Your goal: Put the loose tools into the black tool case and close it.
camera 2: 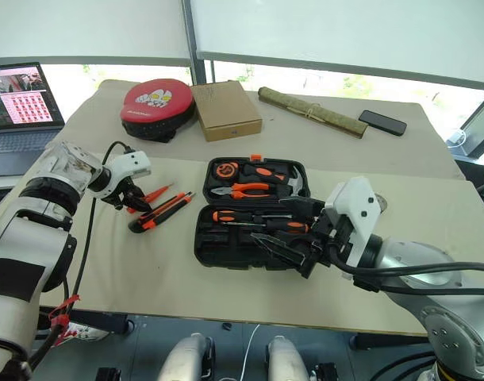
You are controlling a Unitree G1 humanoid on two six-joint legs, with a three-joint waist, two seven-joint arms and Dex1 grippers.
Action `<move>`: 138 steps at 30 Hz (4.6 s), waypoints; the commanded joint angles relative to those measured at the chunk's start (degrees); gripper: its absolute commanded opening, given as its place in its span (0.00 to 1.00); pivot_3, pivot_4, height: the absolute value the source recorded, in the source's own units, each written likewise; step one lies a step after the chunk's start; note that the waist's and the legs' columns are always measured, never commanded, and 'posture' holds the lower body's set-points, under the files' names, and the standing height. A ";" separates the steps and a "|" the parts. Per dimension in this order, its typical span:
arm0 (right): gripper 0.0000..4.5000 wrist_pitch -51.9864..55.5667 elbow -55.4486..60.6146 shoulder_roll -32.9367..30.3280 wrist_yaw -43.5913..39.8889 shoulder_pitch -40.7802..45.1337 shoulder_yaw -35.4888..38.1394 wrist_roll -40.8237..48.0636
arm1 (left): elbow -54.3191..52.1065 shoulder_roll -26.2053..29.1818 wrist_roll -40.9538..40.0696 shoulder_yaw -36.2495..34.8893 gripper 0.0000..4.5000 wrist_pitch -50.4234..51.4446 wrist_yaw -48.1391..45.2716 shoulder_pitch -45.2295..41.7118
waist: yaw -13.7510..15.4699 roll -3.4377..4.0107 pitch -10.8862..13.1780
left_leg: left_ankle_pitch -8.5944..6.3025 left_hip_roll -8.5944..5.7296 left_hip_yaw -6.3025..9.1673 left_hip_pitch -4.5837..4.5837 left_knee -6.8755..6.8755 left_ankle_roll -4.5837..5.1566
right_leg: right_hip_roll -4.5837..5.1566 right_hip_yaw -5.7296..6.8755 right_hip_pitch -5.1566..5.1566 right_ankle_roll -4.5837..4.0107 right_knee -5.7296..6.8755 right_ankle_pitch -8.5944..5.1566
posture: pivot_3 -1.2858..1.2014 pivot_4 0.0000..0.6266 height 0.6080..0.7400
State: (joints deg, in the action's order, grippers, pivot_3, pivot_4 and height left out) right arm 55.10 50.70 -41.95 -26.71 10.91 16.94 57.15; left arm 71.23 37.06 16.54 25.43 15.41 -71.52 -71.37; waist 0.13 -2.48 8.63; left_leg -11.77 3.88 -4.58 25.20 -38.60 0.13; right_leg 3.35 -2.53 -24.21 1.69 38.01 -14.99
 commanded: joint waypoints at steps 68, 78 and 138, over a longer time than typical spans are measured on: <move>1.00 -9.45 5.21 -6.28 5.97 -18.22 -0.30 -0.89 | -54.38 -5.54 -4.39 11.79 0.09 20.97 -16.81 12.08 | -1.15 -0.12 0.06 | 0.02 -0.11 0.62 0.09 -0.22 0.03 | -0.15 -0.05 0.12 0.06 0.02 -0.01 | 0.52 0.24 1.00; 1.00 -10.41 4.31 -5.86 4.92 -18.64 -0.47 -2.36 | -59.93 -1.72 -10.37 8.34 0.72 25.18 -20.82 10.78 | -0.92 -0.10 0.05 | 0.02 -0.12 0.59 0.11 -0.23 0.03 | -0.15 -0.04 0.11 0.06 0.02 -0.01 | 0.52 0.24 1.00; 1.00 -9.10 -1.45 -6.42 2.79 -13.51 -1.80 -4.42 | -37.05 -8.59 -16.73 -8.20 0.01 -19.27 -3.25 34.51 | -0.28 0.33 -0.48 | 0.01 -0.13 0.53 -0.90 -0.09 0.02 | -0.05 0.05 1.21 0.05 -0.27 -0.02 | 0.52 0.24 1.00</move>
State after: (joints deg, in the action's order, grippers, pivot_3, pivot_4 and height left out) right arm 46.36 48.85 -47.95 -23.59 -3.31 14.56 52.93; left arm 30.26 27.33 -4.54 14.72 -4.95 -75.64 -38.67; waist -0.15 -2.14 8.14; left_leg -11.77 3.76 -4.05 24.30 -38.69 0.14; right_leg 3.30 -2.48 -23.00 1.73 37.74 -15.01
